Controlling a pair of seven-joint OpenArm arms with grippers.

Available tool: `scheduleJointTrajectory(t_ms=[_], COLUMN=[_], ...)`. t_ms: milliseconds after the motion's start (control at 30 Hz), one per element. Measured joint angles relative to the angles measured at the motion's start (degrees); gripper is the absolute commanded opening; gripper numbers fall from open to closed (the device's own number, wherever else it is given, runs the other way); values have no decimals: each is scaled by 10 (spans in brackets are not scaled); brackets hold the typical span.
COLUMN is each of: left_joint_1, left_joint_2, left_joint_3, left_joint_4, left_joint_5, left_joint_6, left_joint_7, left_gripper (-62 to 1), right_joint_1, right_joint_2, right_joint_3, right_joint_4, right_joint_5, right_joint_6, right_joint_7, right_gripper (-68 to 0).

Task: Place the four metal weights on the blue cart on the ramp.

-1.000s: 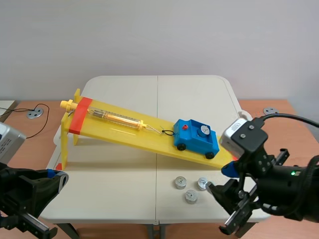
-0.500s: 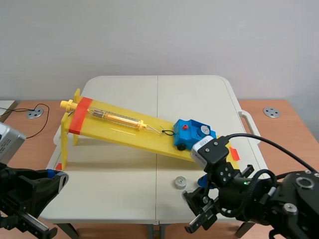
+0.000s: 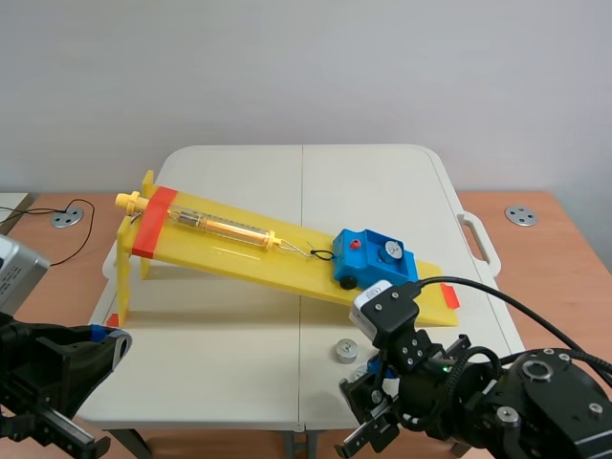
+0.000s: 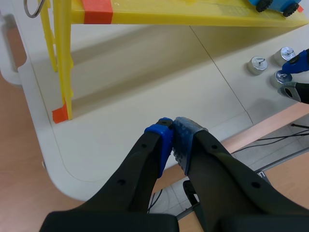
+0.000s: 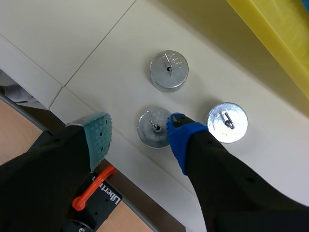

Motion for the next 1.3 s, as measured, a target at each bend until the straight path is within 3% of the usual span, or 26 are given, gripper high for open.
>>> scheduleJointTrajectory(t_ms=[133, 533, 933, 1100, 1300], left_joint_1=[0, 0, 0, 0, 0], left_joint_2=[0, 0, 0, 0, 0], left_joint_3=[0, 0, 0, 0, 0], left_joint_4=[0, 0, 0, 0, 0], left_joint_5=[0, 0, 0, 0, 0], left_joint_6=[0, 0, 0, 0, 0], left_joint_7=[0, 0, 0, 0, 0], left_gripper=[-582, -582, -582, -582, -582], right_joint_1=[0, 4, 4, -25, -70], right_joint_2=[0, 0, 10, 39, 56], right_joint_3=[0, 0, 0, 18, 85], right_joint_4=[-4, -12, -4, 61, 156], right_joint_5=[0, -2, 6, 35, 95], right_joint_6=[-12, -39, -42, -42, -32], right_joint_7=[9, 17, 12, -12, -51], right_gripper=[-447, -663, -667, -667, -667])
